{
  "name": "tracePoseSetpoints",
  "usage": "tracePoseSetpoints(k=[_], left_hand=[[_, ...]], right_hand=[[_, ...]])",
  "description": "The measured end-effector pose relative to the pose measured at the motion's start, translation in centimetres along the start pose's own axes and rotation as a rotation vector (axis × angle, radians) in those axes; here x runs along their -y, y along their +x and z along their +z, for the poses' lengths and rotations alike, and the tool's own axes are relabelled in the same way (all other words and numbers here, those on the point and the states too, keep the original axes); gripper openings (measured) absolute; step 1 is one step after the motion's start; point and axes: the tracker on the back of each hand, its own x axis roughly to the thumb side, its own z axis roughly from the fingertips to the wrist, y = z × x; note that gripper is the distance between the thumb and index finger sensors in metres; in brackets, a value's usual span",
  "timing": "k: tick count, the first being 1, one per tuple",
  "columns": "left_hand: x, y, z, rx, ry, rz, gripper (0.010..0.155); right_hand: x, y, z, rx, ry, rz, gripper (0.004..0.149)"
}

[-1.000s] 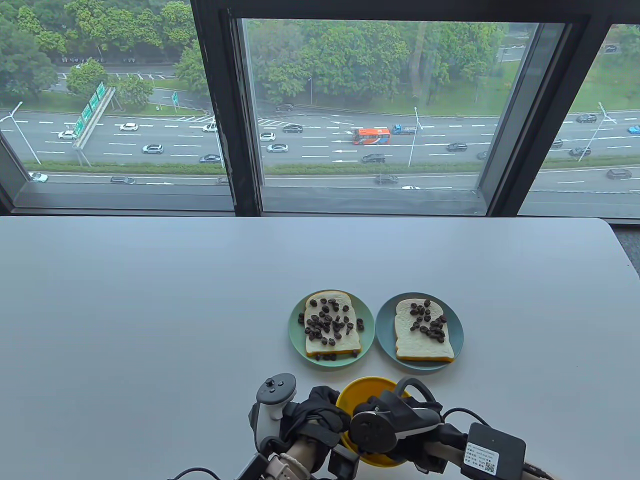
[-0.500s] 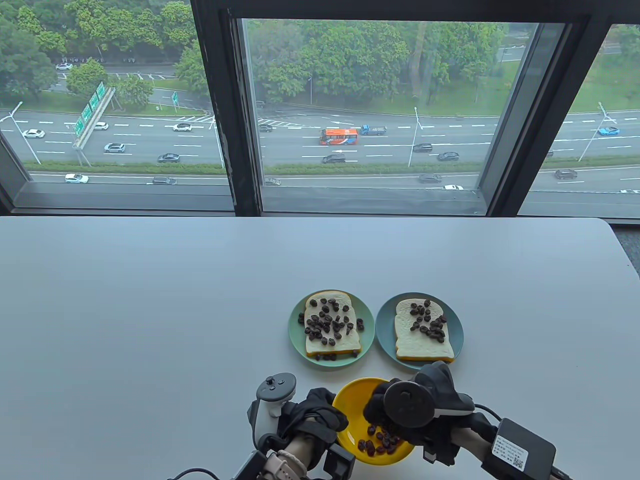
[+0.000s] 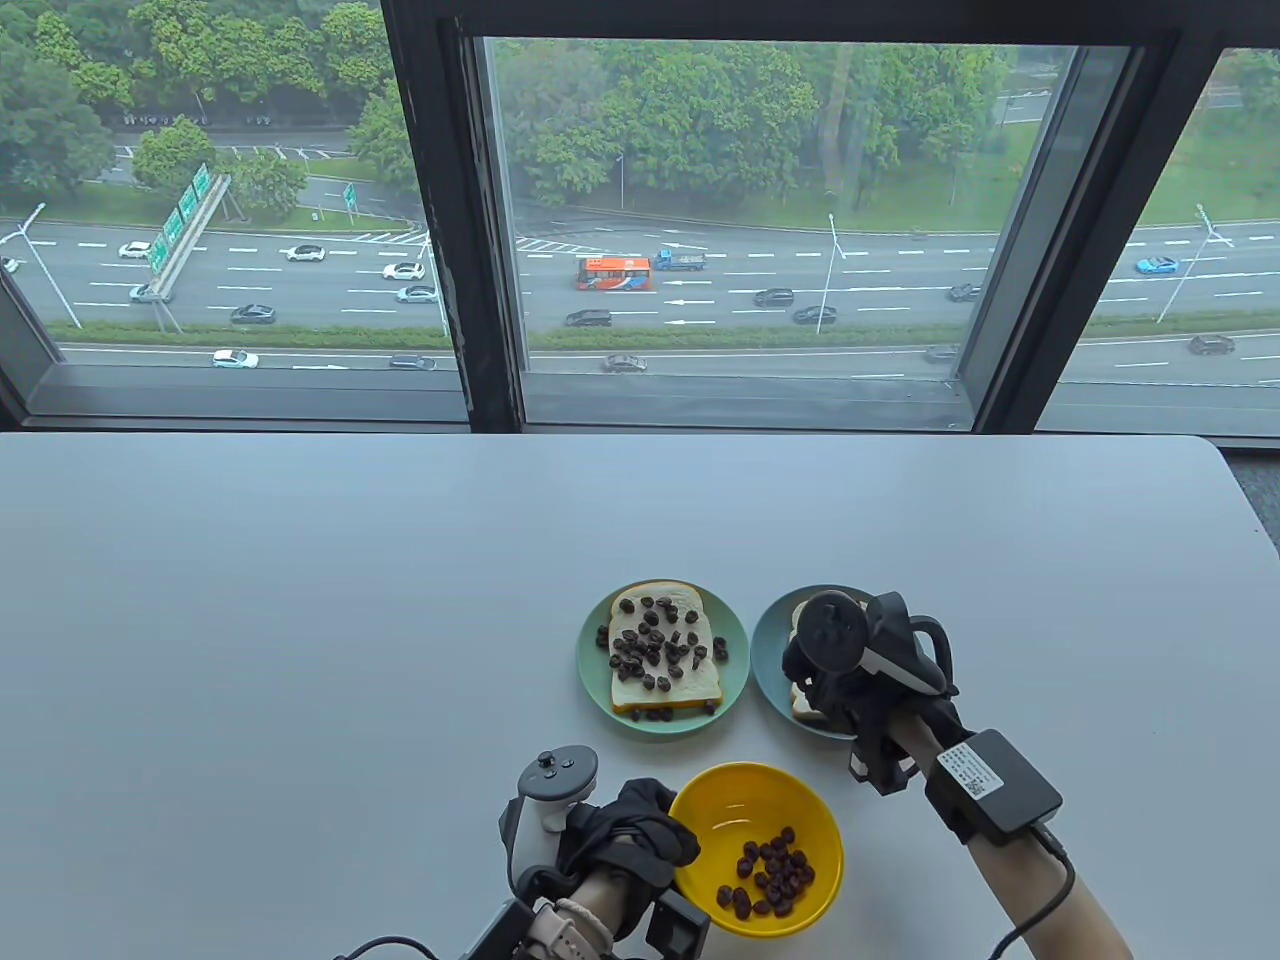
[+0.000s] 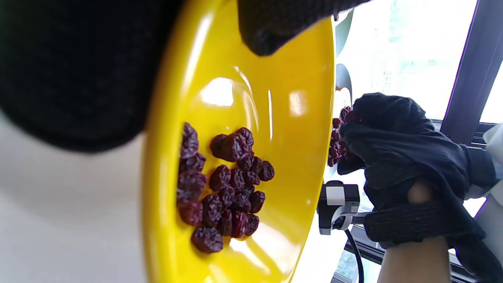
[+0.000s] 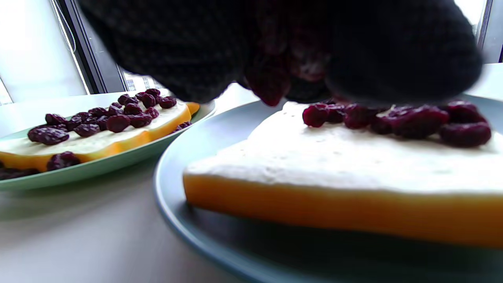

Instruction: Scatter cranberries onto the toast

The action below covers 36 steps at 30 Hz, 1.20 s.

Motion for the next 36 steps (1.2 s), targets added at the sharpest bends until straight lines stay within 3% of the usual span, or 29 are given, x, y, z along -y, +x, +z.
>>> tracePoseSetpoints(k=[5,15,27,32,36], left_hand=[[-0.1,0.0,0.1,0.001,0.006,-0.003,0.056],[0.0,0.0,0.1,0.003,0.007,-0.014,0.056],[0.0,0.1,0.2,0.007,0.017,-0.016,0.057],[-0.1,0.1,0.2,0.012,0.025,-0.010,0.057],[-0.2,0.2,0.3,0.016,0.038,0.002,0.057]], right_hand=[[-1.7,0.1,-0.9,-0.052,0.035,0.077,0.039],[-0.8,0.1,0.5,-0.025,-0.032,0.245,0.047],[1.8,-2.3,3.7,-0.068,-0.084,0.060,0.052],[3.3,-1.7,6.3,0.019,-0.076,-0.141,0.053],[4.1,0.2,8.3,0.146,-0.021,-0.191,0.056]])
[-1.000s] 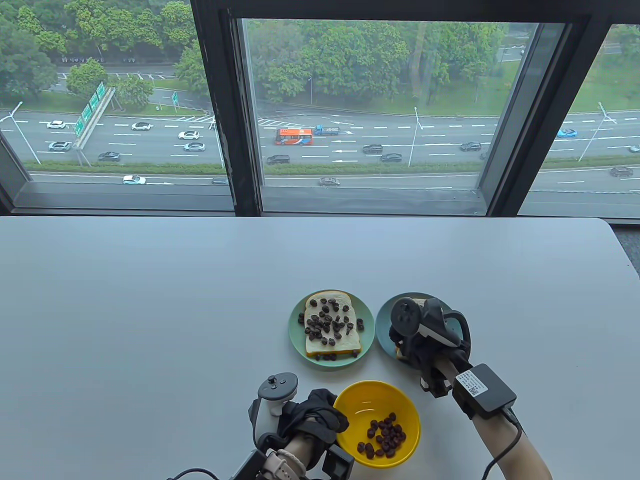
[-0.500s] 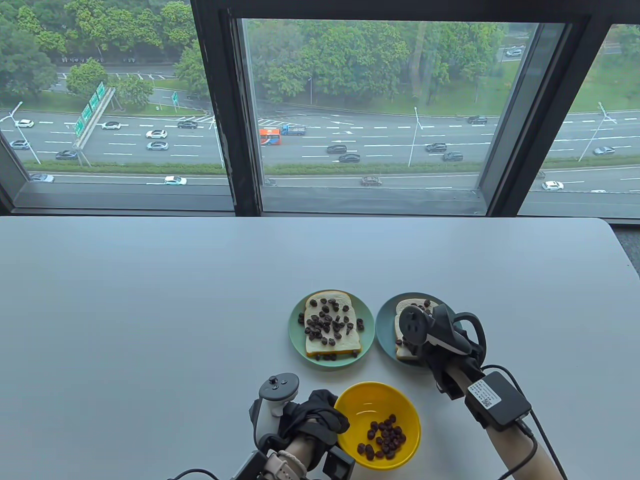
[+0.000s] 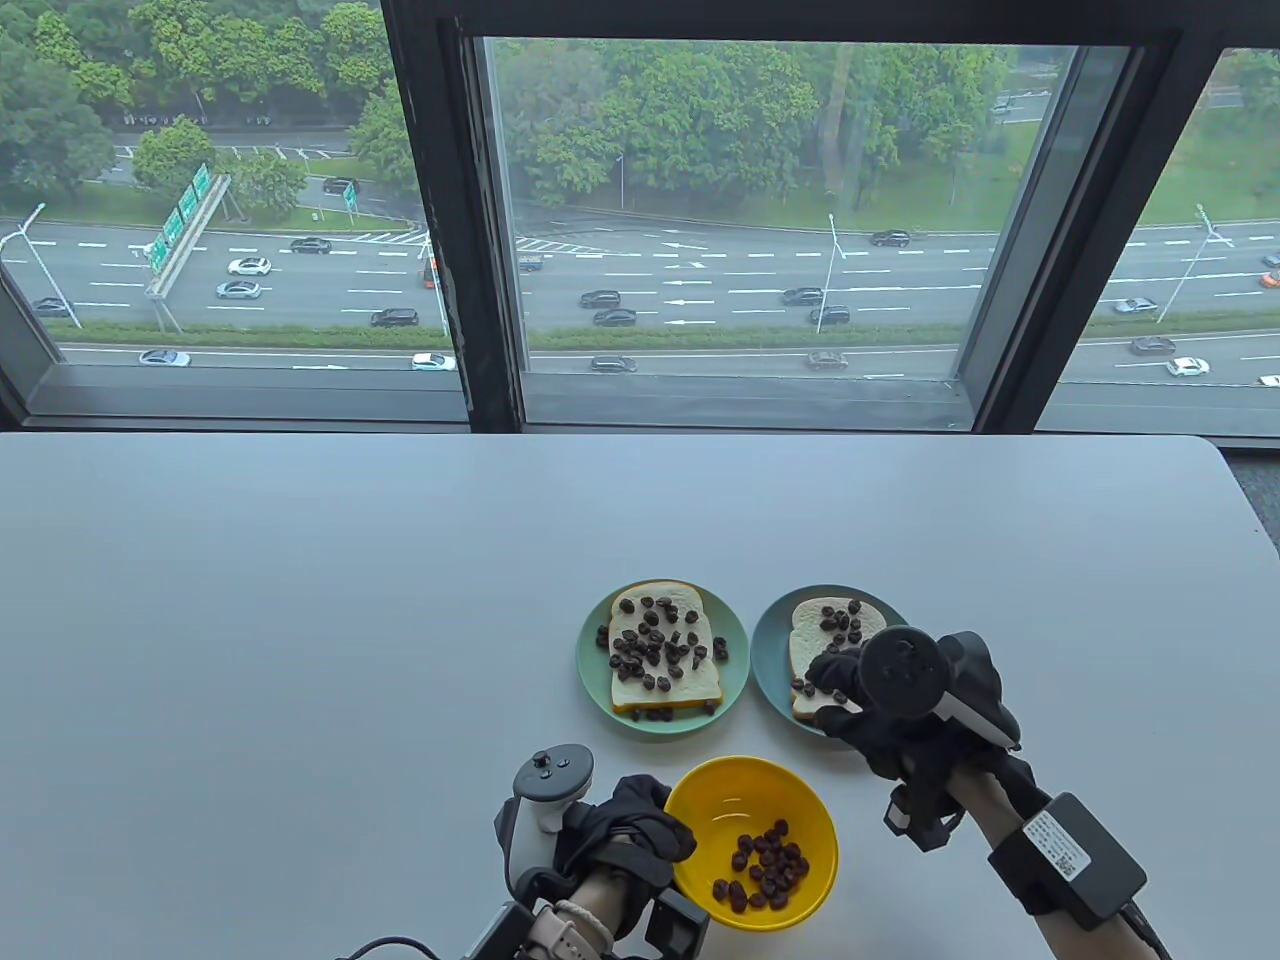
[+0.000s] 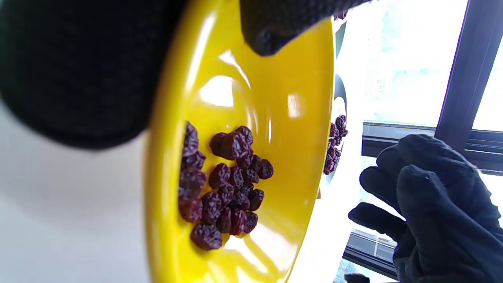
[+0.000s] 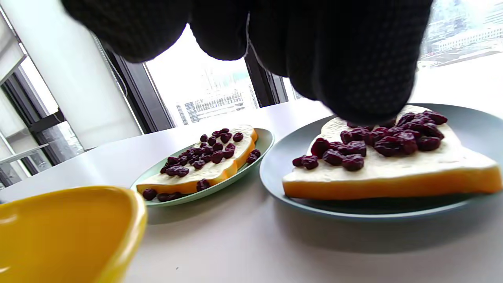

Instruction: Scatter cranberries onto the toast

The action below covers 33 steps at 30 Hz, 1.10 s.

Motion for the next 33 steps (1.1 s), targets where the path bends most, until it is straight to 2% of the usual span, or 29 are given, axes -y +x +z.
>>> tracePoseSetpoints(k=[7,13,16,19,22,23,25,27,33], left_hand=[[-0.5,0.2,0.4,0.023,0.026,0.030,0.057],[-0.7,0.4,0.9,0.049,0.024,0.119,0.057],[-0.5,0.7,1.1,0.072,0.038,0.091,0.057],[-0.1,0.8,1.4,0.088,0.019,0.119,0.057],[0.4,1.0,1.5,0.090,0.010,0.110,0.058],[0.7,1.0,1.5,0.081,-0.004,0.116,0.058],[0.9,1.0,1.4,0.075,-0.002,0.106,0.058],[1.1,0.8,1.3,0.065,-0.010,0.107,0.058],[0.9,0.9,1.2,0.067,-0.002,0.090,0.057]], right_hand=[[-1.3,6.3,2.4,0.278,0.190,-0.019,0.062],[-4.6,8.6,2.9,0.314,0.416,0.191,0.075],[-5.8,8.9,2.7,0.315,0.472,0.170,0.081],[-6.4,9.2,2.7,0.328,0.460,0.139,0.085],[-6.9,9.7,3.0,0.350,0.401,0.238,0.084],[-7.1,9.9,3.2,0.355,0.363,0.279,0.081],[-7.5,10.5,3.6,0.379,0.272,0.318,0.061],[-7.9,11.1,4.1,0.387,0.175,0.351,0.049],[-7.6,11.6,4.4,0.393,0.115,0.373,0.042]])
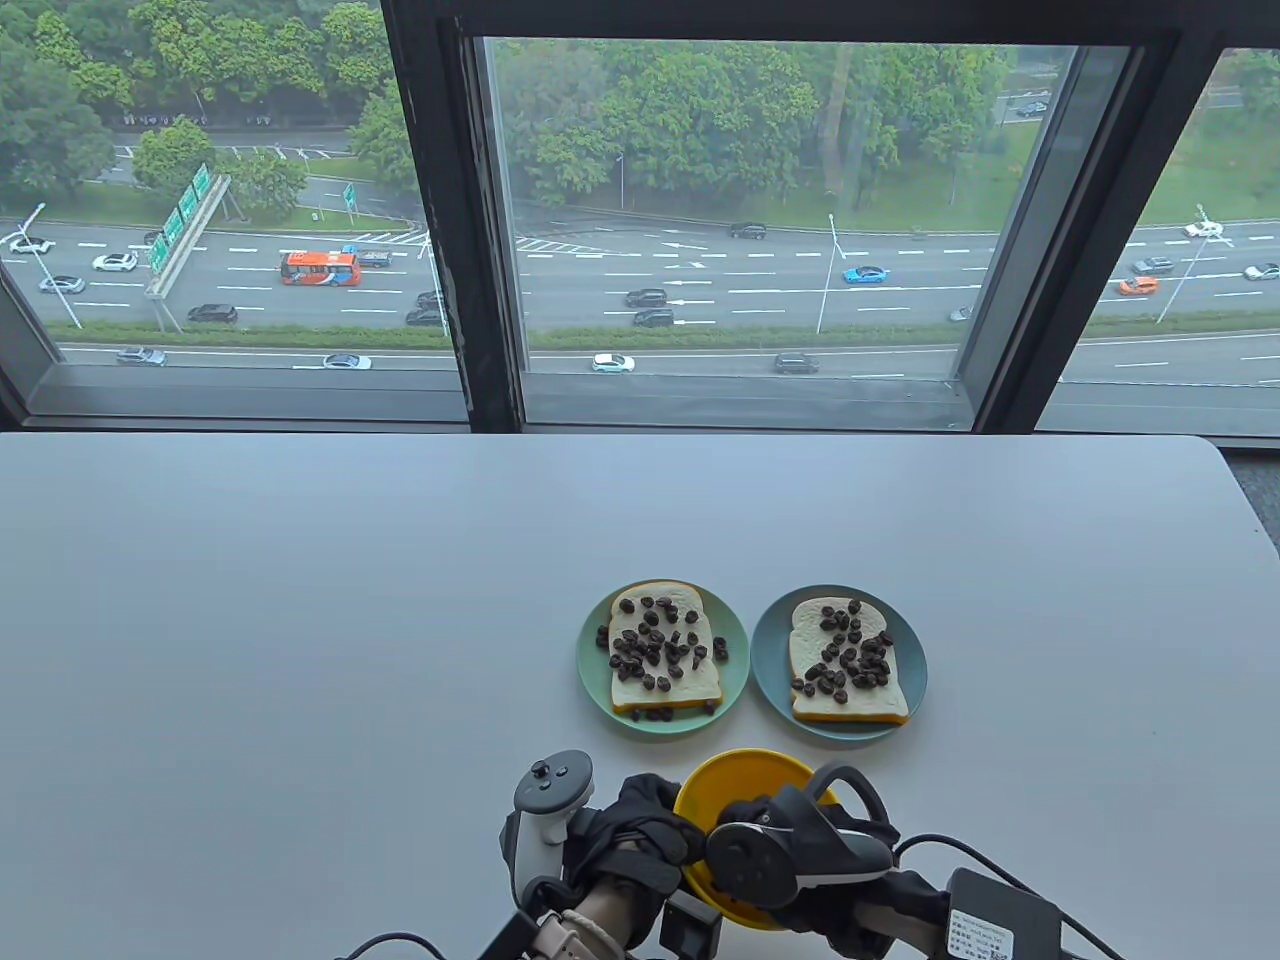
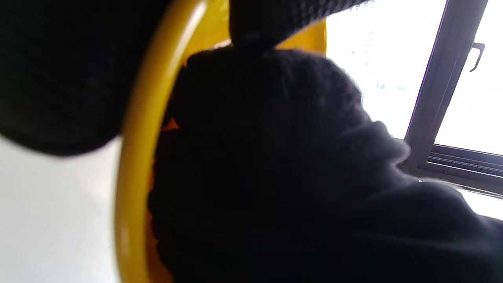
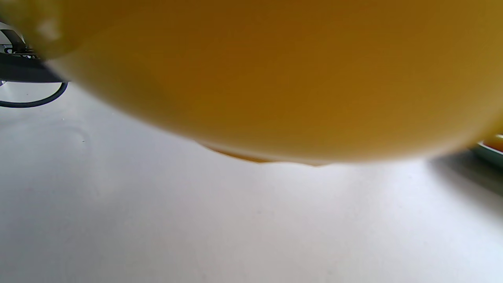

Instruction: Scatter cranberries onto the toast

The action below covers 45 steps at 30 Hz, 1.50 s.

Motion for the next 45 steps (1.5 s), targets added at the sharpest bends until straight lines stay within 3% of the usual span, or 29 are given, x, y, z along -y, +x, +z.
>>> tracePoseSetpoints(k=[7,15,21,23,28,33,37,45], left_hand=[[-0.6,0.1,0.0,-0.024,0.036,-0.076,0.056],[-0.8,-0.2,-0.3,-0.051,0.027,-0.072,0.056],[-0.8,0.0,-0.6,-0.052,-0.002,-0.103,0.056],[-0.8,0.0,-0.6,-0.055,-0.006,-0.101,0.056],[-0.8,0.0,-0.6,-0.055,-0.015,-0.111,0.056],[-1.0,-0.1,-0.7,-0.063,-0.019,-0.115,0.056],[-1.2,-0.1,-0.7,-0.065,-0.016,-0.118,0.056],[-1.1,0.0,-0.7,-0.064,-0.012,-0.122,0.056]], right_hand=[[0.8,-0.6,0.4,-0.017,-0.069,-0.029,0.040],[4.1,-3.6,0.8,-0.073,-0.135,-0.209,0.040],[6.1,-10.8,-1.1,-0.320,-0.200,-0.315,0.040],[5.6,-13.6,-2.5,-0.443,-0.184,-0.336,0.040],[1.4,-20.1,-7.2,-0.766,-0.106,-0.435,0.040],[-1.8,-22.9,-9.4,-0.965,-0.022,-0.319,0.040],[-2.2,-23.3,-9.5,-1.016,-0.036,-0.360,0.040],[-2.2,-22.2,-9.8,-1.000,0.006,-0.206,0.042]])
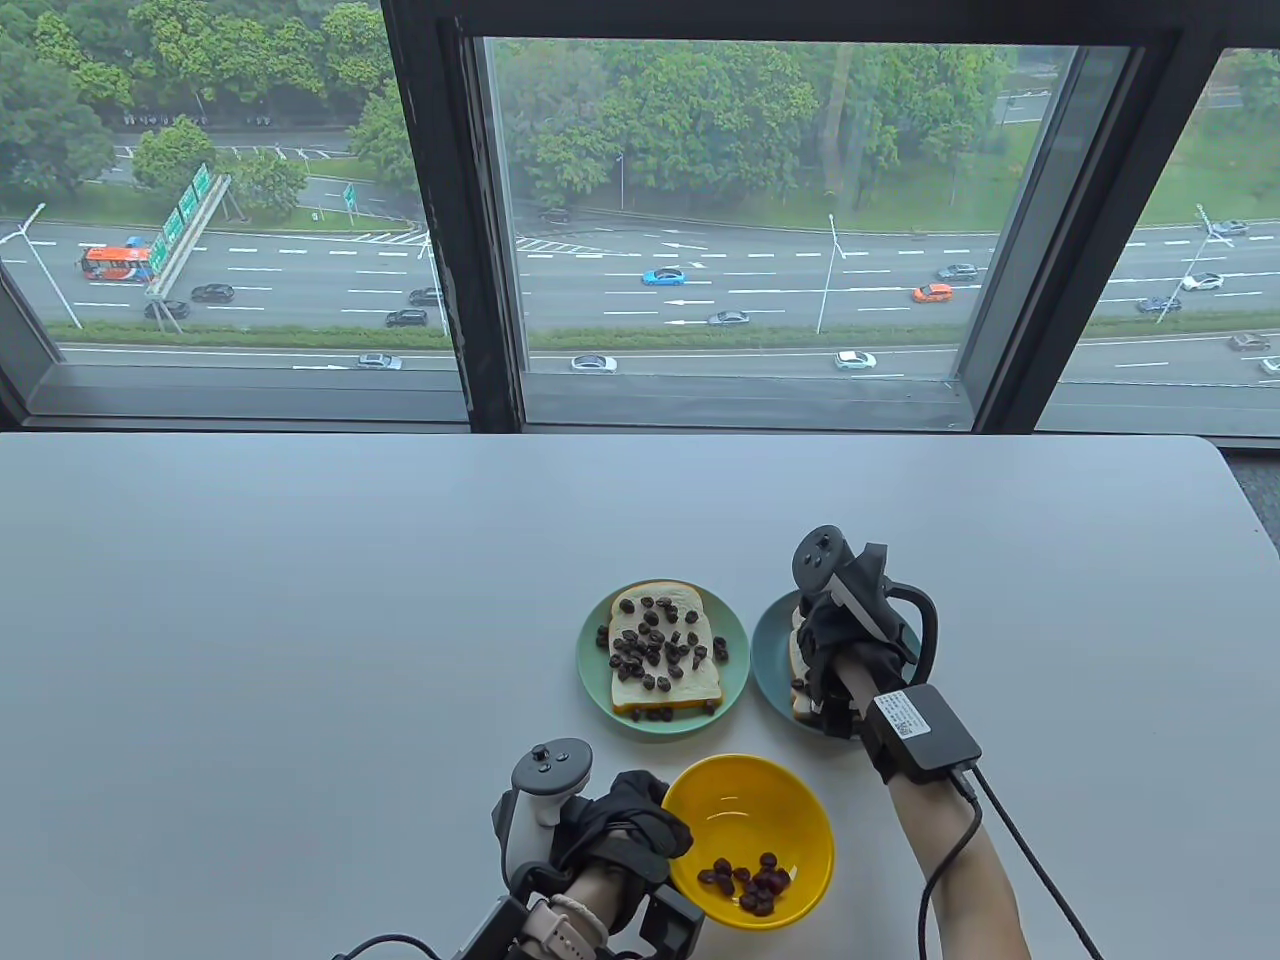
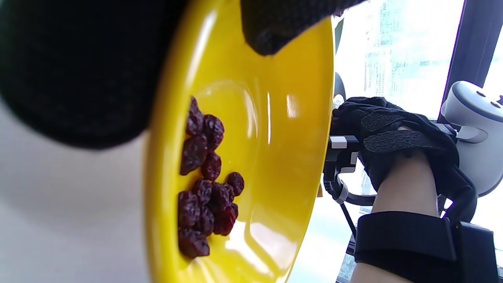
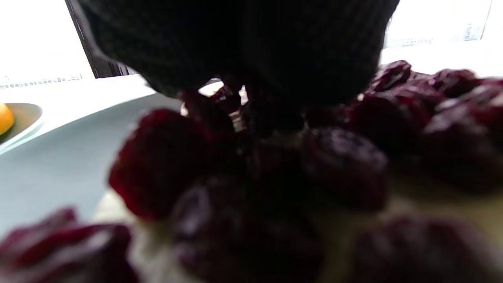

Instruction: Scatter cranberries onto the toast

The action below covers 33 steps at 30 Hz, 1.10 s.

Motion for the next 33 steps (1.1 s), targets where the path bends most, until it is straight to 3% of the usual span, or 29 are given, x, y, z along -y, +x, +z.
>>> tracePoseSetpoints(k=[7,14,20,33], left_hand=[[-0.3,0.1,0.0,-0.001,0.012,-0.007,0.056],[-0.9,0.3,0.1,0.009,0.037,-0.005,0.056],[-2.1,0.7,0.4,0.025,0.078,0.008,0.056],[-2.8,1.2,0.6,0.026,0.071,0.043,0.056]], right_hand=[[0.5,-0.5,0.8,0.015,-0.024,-0.021,0.047],[2.6,-3.1,2.4,-0.024,-0.088,-0.128,0.048],[3.8,-6.6,5.1,-0.069,-0.087,-0.214,0.047],[3.5,-11.5,11.7,-0.028,-0.131,-0.306,0.046]])
